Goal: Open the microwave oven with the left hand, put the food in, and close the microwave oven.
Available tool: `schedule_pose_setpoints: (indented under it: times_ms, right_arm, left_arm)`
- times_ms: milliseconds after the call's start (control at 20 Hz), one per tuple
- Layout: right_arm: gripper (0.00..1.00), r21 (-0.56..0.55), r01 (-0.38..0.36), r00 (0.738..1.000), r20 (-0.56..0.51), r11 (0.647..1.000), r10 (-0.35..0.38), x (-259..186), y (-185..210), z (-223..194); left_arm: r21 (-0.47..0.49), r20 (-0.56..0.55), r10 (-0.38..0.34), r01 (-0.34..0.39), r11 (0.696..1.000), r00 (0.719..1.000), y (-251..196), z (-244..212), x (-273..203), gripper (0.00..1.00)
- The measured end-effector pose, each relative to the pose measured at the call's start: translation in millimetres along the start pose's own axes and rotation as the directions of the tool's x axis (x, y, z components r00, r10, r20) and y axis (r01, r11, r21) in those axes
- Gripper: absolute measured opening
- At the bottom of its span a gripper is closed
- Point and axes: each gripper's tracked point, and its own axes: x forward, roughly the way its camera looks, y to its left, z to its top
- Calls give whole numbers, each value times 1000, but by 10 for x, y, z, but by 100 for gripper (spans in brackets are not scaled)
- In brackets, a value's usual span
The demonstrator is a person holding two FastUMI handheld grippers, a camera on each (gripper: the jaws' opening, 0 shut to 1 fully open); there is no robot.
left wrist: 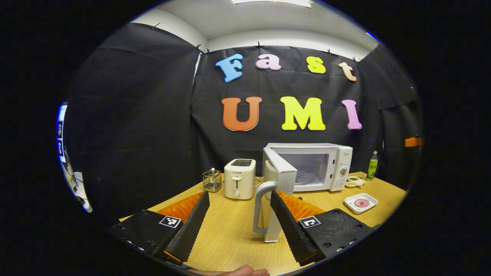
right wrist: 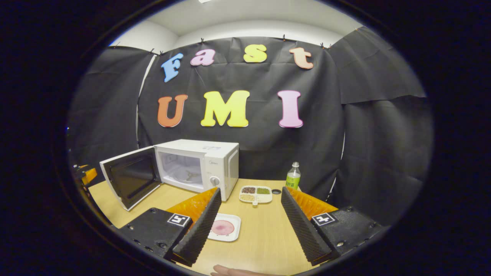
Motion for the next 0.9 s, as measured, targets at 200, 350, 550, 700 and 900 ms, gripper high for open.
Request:
schedule_pose_setpoints:
  times_ms: [200, 350, 550, 700, 900]
  right_arm:
    - [100, -18, -27, 985, -168, 999, 24, 451, -30, -300]
    - [92, 22, -78, 938, -337, 997, 81, 778, -19, -655]
    - [99, 110, -97, 811, -568, 989, 142, 1107, -53, -1277]
    - [78, 282, -121, 646, -706, 952, 291, 1220, 179, -1782]
    - [67, 390, -149, 496, -766, 909, 410, 1390, 402, -2173]
  left_arm:
    - [-4, 8, 44, -44, 999, 999, -169, 294, -194, 95]
    - [-13, 7, 43, -43, 999, 999, -339, 471, -252, 95]
    - [-51, 15, 28, -27, 998, 999, -572, 684, -286, 95]
    - [-17, 50, 42, -41, 999, 998, -661, 822, -259, 95]
    - [32, 16, 64, -65, 997, 998, -708, 683, -187, 95]
